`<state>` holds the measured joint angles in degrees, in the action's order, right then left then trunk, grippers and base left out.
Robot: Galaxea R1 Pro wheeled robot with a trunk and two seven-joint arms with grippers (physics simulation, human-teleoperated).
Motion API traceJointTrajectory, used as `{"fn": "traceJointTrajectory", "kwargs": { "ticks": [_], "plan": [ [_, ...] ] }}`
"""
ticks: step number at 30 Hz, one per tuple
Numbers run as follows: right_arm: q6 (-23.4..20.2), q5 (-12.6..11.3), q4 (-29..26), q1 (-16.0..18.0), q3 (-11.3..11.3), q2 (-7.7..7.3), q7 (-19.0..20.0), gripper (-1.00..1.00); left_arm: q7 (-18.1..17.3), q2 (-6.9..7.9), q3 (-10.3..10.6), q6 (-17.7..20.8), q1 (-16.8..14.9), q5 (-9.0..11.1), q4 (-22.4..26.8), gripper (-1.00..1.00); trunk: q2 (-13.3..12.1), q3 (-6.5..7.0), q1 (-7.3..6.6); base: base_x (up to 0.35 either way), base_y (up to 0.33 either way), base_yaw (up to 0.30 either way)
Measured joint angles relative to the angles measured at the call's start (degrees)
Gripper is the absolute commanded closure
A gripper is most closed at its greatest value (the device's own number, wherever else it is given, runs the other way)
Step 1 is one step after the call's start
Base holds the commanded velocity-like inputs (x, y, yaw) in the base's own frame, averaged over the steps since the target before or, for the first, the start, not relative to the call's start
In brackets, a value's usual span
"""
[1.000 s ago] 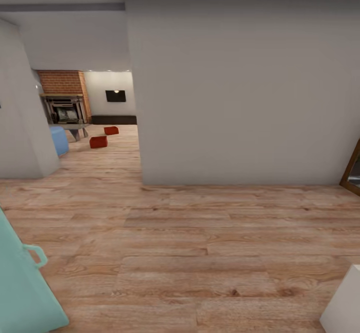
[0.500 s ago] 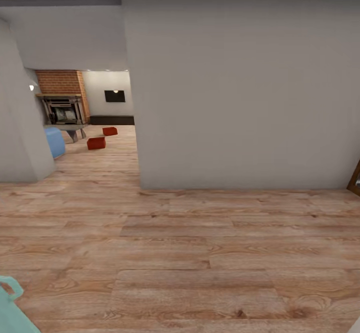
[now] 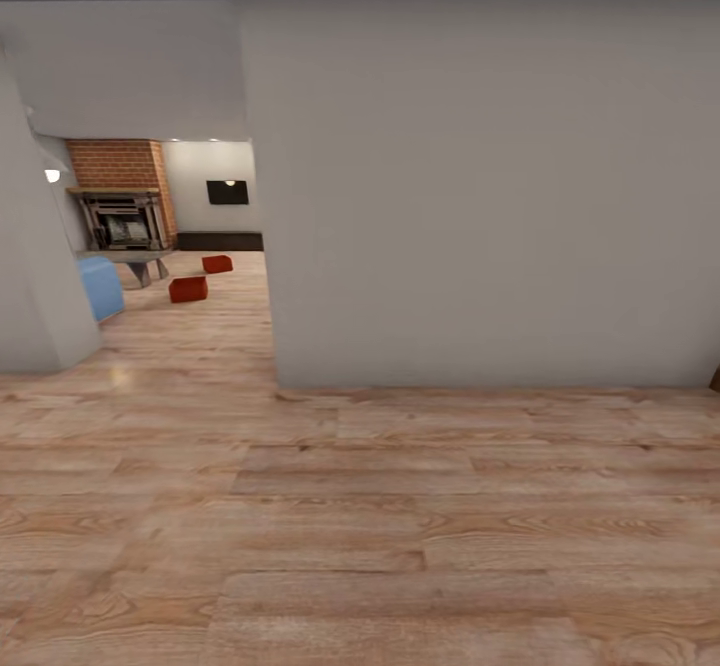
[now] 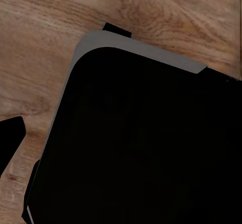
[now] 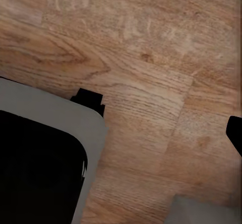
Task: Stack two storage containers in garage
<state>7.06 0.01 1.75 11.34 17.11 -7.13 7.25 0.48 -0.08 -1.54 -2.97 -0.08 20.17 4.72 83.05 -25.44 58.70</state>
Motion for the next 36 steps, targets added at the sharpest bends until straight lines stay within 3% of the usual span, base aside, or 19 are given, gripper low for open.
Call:
{"fn": "traceJointTrajectory", "kwargs": {
  "ticks": [26,36],
  "plan": [
    [0.4,0.0,0.0,0.0,0.0,-0.08,0.0,-1.00,0.0,0.00,0.0,0.0,0.0,0.0,0.0,-1.00,0.0,0.00,0.00,0.322,0.000,0.243],
    [0.5,0.1,0.0,0.0,0.0,-0.22,0.0,-1.00,0.0,-0.03,0.0,0.0,0.0,0.0,0.0,-1.00,0.0,0.00,0.00,0.322,0.000,0.049]
  ]
}}
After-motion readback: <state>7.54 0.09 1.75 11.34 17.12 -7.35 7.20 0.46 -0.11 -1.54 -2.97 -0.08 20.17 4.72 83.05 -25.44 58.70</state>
